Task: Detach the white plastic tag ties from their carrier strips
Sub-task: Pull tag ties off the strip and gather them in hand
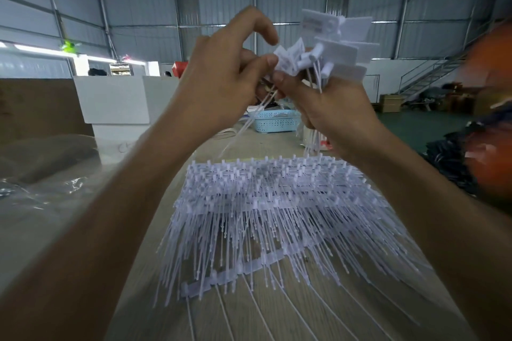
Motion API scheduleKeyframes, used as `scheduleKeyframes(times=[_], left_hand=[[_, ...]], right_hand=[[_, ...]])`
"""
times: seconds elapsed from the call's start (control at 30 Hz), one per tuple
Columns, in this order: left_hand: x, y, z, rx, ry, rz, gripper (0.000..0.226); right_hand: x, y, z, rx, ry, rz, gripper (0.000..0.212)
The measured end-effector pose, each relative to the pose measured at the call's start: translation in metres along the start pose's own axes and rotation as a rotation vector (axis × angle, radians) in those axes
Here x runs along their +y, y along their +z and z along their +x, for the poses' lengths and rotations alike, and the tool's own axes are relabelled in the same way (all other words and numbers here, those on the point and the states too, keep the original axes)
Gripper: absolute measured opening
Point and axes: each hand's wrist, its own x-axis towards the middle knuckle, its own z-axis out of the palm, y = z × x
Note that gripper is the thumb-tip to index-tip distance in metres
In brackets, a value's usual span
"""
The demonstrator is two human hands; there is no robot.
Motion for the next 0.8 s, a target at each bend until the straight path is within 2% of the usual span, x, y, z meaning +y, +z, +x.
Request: scheduleKeyframes(times=[0.1,0.3,0.37,0.47,0.53,0.6,0.7,0.8], left_hand=[[0.000,-0.002,0.001,0.013,-0.045,-0.011,0.013],[0.006,-0.002,0.001,0.058,-0.079,-0.064,0.015],[0.008,-0.001,0.000,-0.012,-0.129,-0.113,0.019],[0.009,0.005,-0.001,-0.255,-0.214,-0.086,0.014],[0.008,0.013,-0.001,-0.310,-0.189,-0.028,0.028],[0.007,0.020,-0.002,-0.256,-0.163,-0.030,0.036],[0.006,0.025,0.000,-0.172,-0.151,-0.075,0.040],[0.003,0.029,-0.001,-0.157,-0.137,-0.037,0.036]], right_hand=[[0.000,0.002,-0.001,-0.026,-0.066,-0.018,0.003],[-0.003,0.003,-0.001,-0.015,0.056,0.022,0.006],[-0.006,0.001,0.001,-0.003,0.091,0.095,0.004],[-0.011,-0.006,0.007,0.069,0.116,0.254,0.007],[-0.015,-0.008,0.009,0.078,0.096,0.354,0.005],[-0.015,-0.007,0.010,0.101,0.096,0.445,0.007],[-0.016,-0.004,0.011,0.122,0.136,0.582,0.022],[-0.016,-0.001,0.010,0.092,0.164,0.614,0.023]])
